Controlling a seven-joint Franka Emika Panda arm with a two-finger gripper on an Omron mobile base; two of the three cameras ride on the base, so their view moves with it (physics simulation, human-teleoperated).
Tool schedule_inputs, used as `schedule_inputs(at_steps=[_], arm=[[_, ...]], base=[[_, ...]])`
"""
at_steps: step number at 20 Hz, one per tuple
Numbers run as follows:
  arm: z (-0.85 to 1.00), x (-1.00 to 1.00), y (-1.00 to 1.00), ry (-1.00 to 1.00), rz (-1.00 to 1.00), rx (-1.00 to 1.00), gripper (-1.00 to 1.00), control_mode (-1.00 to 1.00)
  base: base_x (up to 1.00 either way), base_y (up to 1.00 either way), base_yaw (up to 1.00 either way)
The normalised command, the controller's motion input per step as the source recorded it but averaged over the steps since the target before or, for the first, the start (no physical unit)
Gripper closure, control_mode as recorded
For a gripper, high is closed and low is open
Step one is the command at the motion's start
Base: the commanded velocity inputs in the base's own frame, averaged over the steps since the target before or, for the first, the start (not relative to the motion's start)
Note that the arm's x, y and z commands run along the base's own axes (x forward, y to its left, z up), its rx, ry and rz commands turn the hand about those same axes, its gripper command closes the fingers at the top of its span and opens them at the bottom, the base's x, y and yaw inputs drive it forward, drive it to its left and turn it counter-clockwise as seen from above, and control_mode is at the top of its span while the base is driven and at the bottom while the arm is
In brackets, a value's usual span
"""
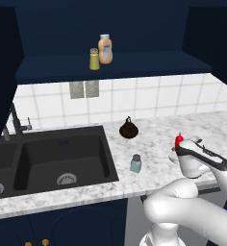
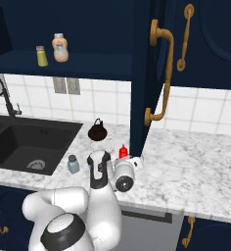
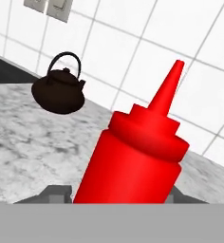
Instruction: Put the shaker and condiment bottle from the counter next to their counterparts in the cabinet.
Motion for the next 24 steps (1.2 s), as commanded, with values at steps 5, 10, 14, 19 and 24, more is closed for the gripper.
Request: schedule_inputs(at_steps=[5, 10, 14, 19, 24], arm=[[0.96, 0.00, 0.14, 0.18, 0.00, 0.00, 1.00, -1.00], [1.00, 0.00, 0.01, 0.17, 0.00, 0.16, 1.00, -1.00], [1.00, 0.00, 0.00, 0.13, 0.00, 0.36, 1.00, -1.00], [1.00, 0.00, 0.00, 0.11, 0.00, 0.43, 1.00, -1.00], [1.00, 0.00, 0.00, 0.09, 0.00, 0.37, 1.00, -1.00]], base=[[0.00, 0.00, 0.00], [0.00, 0.00, 0.00], [0.00, 0.00, 0.00], [0.00, 0.00, 0.00], [0.00, 0.00, 0.00]])
